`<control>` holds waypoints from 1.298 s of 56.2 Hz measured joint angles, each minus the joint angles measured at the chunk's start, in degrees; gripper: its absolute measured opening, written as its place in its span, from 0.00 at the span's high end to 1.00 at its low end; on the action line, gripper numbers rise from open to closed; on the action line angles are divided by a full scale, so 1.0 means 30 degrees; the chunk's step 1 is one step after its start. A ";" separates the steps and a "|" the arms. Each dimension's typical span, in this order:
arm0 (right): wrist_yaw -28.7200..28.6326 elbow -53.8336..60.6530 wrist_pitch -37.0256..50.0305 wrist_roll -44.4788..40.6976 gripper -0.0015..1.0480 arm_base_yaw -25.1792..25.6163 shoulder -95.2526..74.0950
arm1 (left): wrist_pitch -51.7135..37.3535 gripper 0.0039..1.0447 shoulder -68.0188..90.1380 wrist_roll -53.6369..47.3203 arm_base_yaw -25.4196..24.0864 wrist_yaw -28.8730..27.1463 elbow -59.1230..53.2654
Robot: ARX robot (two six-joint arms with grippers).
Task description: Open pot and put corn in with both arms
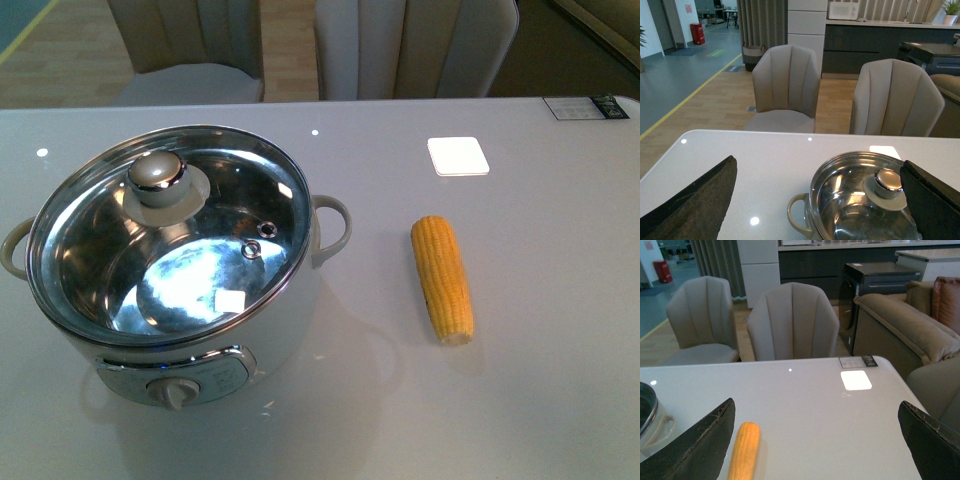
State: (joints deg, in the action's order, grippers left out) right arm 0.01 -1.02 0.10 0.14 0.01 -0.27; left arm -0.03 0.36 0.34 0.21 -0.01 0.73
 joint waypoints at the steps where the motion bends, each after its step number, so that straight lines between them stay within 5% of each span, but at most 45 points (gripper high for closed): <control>1: 0.0000 0.0000 0.0000 0.0000 0.08 0.0000 0.0000 | 0.0000 0.07 0.0000 0.0000 0.0000 0.0007 0.0000; 46: 0.0000 0.0000 0.0000 0.0000 0.08 0.0000 0.0000 | 0.0000 0.07 0.0000 0.0000 0.0000 0.0000 0.0000; 55: 0.0000 0.0000 0.0000 0.0000 0.08 0.0000 0.0000 | 0.4758 0.07 0.4328 0.1297 0.1559 -0.4590 0.2120; 73: 0.0007 0.0000 0.0000 0.0000 0.08 0.0000 0.0000 | -0.4685 0.07 1.5409 0.1166 0.2084 -0.3330 0.5129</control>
State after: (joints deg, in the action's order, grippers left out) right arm 0.03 -1.02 0.10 0.14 0.01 -0.27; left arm -14.09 46.59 3.84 6.46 -10.00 16.12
